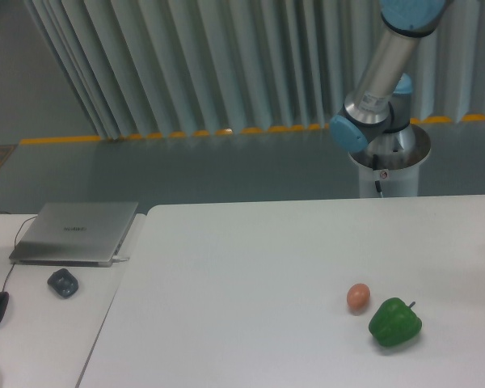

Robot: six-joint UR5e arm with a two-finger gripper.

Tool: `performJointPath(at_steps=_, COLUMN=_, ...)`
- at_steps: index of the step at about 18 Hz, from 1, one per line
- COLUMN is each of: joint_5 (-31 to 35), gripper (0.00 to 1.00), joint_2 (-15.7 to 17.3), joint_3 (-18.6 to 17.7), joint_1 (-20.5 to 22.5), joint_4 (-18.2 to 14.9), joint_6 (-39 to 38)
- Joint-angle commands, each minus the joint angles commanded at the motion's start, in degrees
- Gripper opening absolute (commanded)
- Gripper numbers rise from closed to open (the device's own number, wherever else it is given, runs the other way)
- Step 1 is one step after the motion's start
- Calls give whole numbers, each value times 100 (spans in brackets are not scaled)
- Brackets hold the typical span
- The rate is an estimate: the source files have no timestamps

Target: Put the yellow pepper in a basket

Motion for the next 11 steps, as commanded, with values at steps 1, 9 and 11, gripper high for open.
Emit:
performJointPath(at_steps=1, joint_5=-17, gripper=100, joint_2=139, joint_3=-131, joint_1=-26, joint_4=26, joint_6=9)
performJointPath(at_steps=9, joint_5=18, gripper=100, joint_2=817, joint_3=-370, joint_1=-413, joint_4=-894, joint_6=9)
performJointPath(at_steps=11, joint_5=26, gripper=100, joint_2=940, joint_3=-335, joint_1=-579, joint_4=-1281, joint_6=44)
